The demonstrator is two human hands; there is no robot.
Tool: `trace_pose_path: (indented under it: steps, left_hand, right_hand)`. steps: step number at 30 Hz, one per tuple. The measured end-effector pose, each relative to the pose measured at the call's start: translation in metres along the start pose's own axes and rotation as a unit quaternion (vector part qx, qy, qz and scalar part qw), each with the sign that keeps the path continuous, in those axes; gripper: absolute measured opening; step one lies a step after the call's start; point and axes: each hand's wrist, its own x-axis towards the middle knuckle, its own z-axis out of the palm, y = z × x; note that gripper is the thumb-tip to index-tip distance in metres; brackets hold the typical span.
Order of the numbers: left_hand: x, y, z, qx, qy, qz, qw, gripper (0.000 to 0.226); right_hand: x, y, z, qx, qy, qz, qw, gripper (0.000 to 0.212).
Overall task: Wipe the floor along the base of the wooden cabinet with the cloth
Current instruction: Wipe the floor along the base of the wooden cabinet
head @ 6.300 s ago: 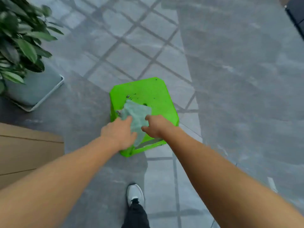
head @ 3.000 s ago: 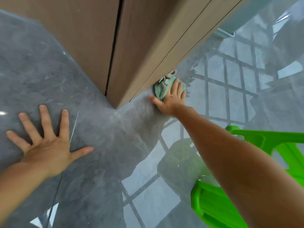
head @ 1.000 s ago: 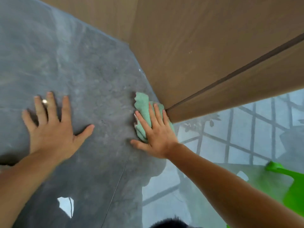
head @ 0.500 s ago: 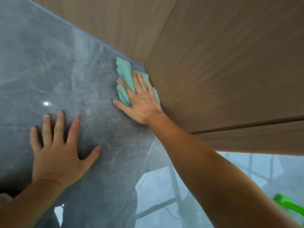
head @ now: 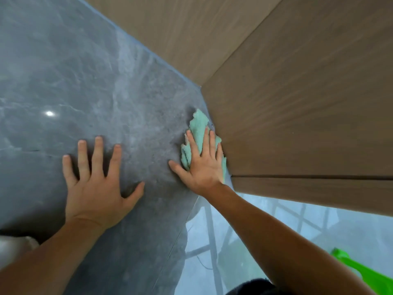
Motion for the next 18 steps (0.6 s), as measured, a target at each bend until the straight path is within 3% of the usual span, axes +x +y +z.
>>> trace_pose_path:
  steps: [5,11,18]
  left_hand:
    - [0.0,0.0,0.005,-0.005,0.012,0.001,1.0,0.102]
    - [-0.001,-0.003,0.008,0.001,0.03,0.001,1.0,0.098]
    - [-0.002,0.0,0.009,-0.022,0.046,-0.003,0.999,0.096]
  right_hand:
    - [0.044,-0.011,-0.013,0.004,-0.013,-0.065,0.998,0.088]
    - [0.123,-0.045,-0.045,0.037,-0.054,-0.036,0.997,0.086]
    - [0.047,-0.001,-0.042,0.048,-0.077,-0.083,0.992,0.079]
